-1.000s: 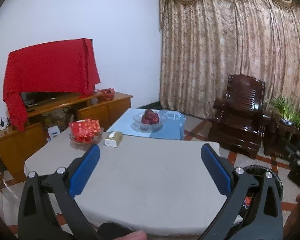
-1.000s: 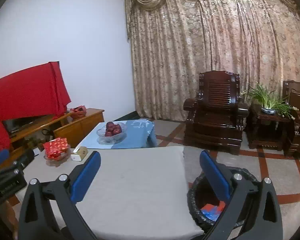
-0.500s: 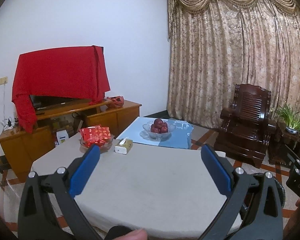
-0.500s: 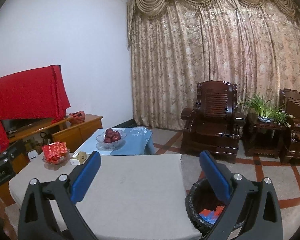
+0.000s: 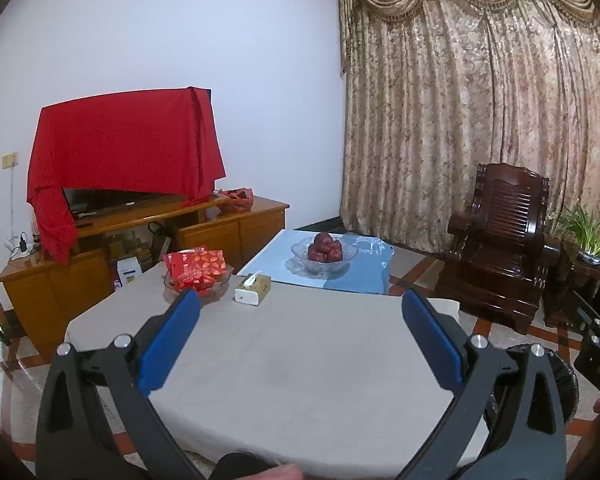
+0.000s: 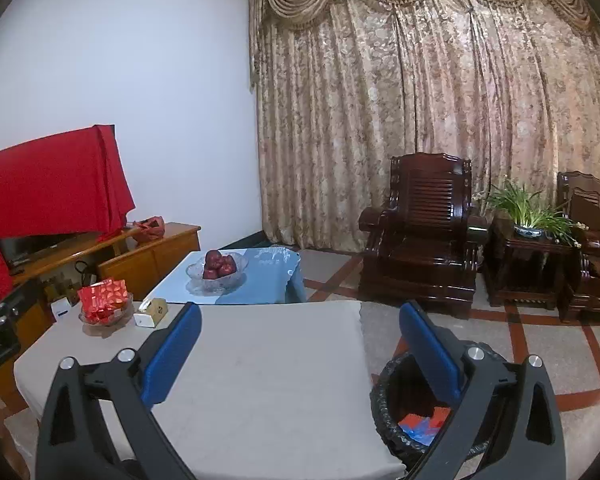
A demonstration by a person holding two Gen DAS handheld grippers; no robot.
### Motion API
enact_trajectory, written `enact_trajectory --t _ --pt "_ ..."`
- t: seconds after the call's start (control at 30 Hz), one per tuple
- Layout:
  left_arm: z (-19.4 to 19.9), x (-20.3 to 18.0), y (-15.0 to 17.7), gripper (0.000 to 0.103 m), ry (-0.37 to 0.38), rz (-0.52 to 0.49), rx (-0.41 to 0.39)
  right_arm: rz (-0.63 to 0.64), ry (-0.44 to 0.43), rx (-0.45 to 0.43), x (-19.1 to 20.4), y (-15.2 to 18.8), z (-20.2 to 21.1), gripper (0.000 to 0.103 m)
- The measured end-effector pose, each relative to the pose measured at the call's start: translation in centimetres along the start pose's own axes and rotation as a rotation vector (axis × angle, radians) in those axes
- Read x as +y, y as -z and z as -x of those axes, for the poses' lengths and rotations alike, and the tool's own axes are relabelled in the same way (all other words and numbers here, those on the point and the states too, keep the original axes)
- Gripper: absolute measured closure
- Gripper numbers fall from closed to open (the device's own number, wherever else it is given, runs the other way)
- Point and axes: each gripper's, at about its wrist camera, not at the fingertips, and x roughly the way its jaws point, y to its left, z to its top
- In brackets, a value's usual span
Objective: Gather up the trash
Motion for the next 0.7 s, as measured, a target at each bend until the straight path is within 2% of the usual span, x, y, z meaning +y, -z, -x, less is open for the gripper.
enact_trajectory --t 0.7 --pt "-0.3 0.2 -0.2 0.005 -0.012 0.006 -0.015 -0.035 0.012 -0.010 -1.0 -0.1 -0.2 0.006"
